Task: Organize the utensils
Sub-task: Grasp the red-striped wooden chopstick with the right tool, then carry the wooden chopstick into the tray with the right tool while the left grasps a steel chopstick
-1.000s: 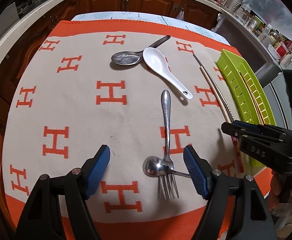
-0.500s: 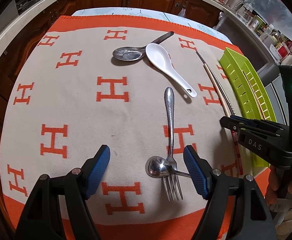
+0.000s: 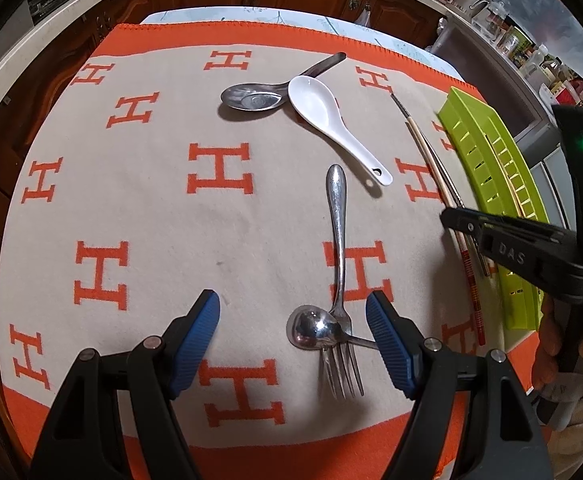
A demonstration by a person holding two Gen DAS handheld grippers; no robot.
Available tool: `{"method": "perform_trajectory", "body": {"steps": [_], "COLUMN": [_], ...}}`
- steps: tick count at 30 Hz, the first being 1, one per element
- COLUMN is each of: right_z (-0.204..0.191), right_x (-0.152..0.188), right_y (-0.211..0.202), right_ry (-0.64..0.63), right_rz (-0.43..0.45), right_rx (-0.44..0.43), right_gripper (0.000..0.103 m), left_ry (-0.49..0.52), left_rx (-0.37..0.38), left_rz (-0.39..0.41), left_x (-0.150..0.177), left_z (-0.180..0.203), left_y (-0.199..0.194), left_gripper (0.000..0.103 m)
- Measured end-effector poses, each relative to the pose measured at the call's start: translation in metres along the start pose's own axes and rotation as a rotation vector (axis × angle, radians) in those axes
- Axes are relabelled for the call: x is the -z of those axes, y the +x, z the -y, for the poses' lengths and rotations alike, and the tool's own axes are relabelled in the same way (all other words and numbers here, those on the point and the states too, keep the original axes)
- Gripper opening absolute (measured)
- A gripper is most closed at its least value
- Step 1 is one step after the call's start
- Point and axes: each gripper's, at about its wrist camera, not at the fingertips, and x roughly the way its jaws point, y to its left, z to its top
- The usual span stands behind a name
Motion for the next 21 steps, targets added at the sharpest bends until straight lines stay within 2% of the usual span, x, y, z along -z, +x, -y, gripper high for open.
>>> {"method": "perform_trajectory", "body": {"steps": [4,7,15,21], "right_z": [-0.01,-0.012,0.001,0.026], "right_x": [-0.007,-0.006,0.008,0.022], "right_y": [0.003,0.002,-0.029,-0.076], "right_ry": [-0.053,-0.052,0.04,0.092], "right_rz": [0.031,0.041,0.07,0.134], "right_rx": [0.053,0.058,-0.102,-0.137], "right_gripper": [0.006,0.005,0.005,0.005], "left_ry": [-0.002,-0.001,0.016,0.083], "left_rx": [-0.001,-0.003,-0.018,0.014], "left_rz": [-0.001,0.002,0.009,0.017], "left_x": [0.0,0.0,-0.001,-0.014], "left_z": [0.0,0.0,0.008,0.039], "left_y": [0.0,-0.001,-0.007,-0.014], "left_gripper": [0.074,0.074,0.074,0.074]}}
